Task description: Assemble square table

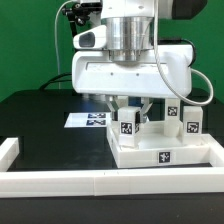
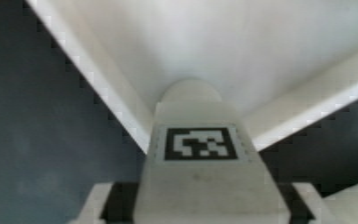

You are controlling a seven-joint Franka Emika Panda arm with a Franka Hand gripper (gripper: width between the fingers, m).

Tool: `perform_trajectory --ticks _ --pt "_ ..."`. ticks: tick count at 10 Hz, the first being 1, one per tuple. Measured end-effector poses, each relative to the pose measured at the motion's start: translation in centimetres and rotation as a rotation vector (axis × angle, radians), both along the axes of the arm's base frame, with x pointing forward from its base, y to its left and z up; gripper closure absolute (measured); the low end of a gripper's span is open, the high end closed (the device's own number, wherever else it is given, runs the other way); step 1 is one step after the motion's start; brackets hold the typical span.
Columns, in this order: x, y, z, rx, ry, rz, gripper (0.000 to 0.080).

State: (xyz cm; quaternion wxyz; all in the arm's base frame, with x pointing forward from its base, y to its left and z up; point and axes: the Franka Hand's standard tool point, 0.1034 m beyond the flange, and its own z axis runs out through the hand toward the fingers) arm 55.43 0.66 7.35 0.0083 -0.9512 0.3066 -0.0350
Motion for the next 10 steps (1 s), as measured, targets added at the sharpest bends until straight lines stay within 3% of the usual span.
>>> perform_trajectory --ticks 10 --pt "-0.13 0.33 -0.15 0.085 0.014 -0.834 0.0509"
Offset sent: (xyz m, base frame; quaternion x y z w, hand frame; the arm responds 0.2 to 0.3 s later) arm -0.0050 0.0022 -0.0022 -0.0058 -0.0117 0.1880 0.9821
